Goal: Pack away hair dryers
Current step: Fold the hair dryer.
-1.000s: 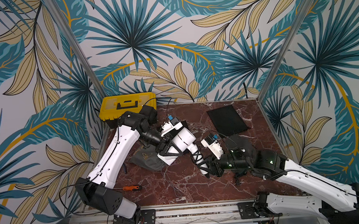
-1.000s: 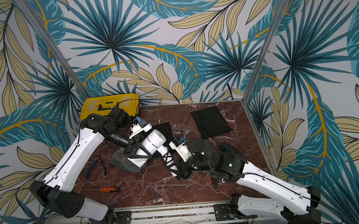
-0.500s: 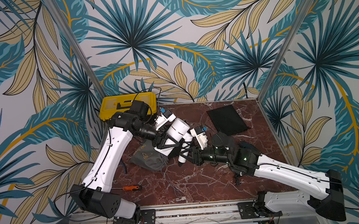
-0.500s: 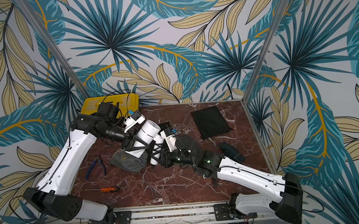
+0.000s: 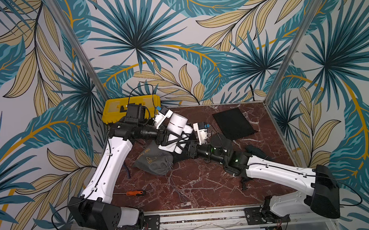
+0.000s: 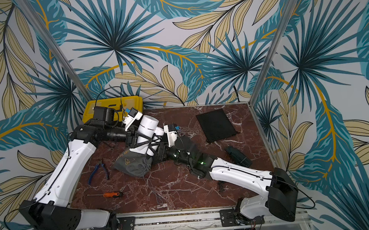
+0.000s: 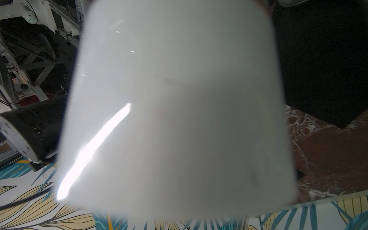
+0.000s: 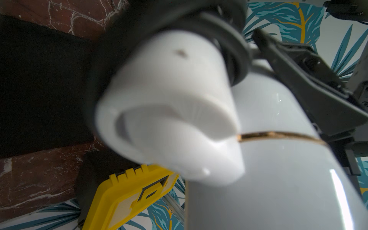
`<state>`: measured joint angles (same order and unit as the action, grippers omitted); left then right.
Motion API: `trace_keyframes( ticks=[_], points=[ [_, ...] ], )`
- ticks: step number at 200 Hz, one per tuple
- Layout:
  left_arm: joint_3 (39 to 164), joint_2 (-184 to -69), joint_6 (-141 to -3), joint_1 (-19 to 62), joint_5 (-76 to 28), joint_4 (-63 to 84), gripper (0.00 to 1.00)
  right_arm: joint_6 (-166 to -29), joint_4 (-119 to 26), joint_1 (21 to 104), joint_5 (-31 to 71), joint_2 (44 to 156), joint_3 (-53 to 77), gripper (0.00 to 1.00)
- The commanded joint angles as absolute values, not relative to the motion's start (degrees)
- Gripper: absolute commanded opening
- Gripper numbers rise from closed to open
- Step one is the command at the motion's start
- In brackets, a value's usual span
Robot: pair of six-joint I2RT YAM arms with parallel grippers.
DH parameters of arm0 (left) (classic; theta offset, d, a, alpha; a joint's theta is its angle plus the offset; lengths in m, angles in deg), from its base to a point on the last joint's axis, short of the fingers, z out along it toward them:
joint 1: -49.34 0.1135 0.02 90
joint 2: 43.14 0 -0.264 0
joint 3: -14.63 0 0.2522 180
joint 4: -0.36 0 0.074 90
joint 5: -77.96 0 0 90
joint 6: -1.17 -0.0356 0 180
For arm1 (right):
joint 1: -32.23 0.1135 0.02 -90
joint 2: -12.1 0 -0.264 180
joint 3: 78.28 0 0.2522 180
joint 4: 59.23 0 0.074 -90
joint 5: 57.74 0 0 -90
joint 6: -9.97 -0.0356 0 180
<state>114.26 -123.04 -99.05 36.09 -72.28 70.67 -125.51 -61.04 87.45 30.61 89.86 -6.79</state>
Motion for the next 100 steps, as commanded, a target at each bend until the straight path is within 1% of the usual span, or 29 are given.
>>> trace_keyframes(
  ticks=[1,12,28,45,60,77,100],
  points=[
    [113.1,-125.2,-92.9,30.8,-82.5,66.1,0.0,-120.5,-77.3,93.2,18.6,88.9,-2.9,0.14],
    [113.9,-125.0,-92.6,32.0,-82.3,66.1,0.0,-118.0,-68.2,93.2,21.9,86.3,-2.5,0.26],
    [114.7,-124.6,-92.2,34.1,-82.8,66.1,0.0,-115.1,-56.5,93.1,26.4,82.5,-2.3,0.41],
    [115.6,-124.4,-92.2,35.5,-84.4,66.2,0.0,-113.4,-47.5,93.1,29.2,78.4,-3.3,0.52],
    [116.3,-124.5,-92.3,36.0,-86.7,66.1,0.0,-112.1,-40.7,93.0,29.7,75.6,-3.4,0.56],
    [116.6,-124.8,-91.9,36.1,-89.6,66.1,0.0,-111.4,-34.8,93.1,29.5,73.5,-3.1,0.58],
    [116.2,-124.4,-92.3,36.0,-90.5,66.1,0.0,-112.0,-35.8,93.1,28.9,70.9,-5.5,0.59]
  ],
)
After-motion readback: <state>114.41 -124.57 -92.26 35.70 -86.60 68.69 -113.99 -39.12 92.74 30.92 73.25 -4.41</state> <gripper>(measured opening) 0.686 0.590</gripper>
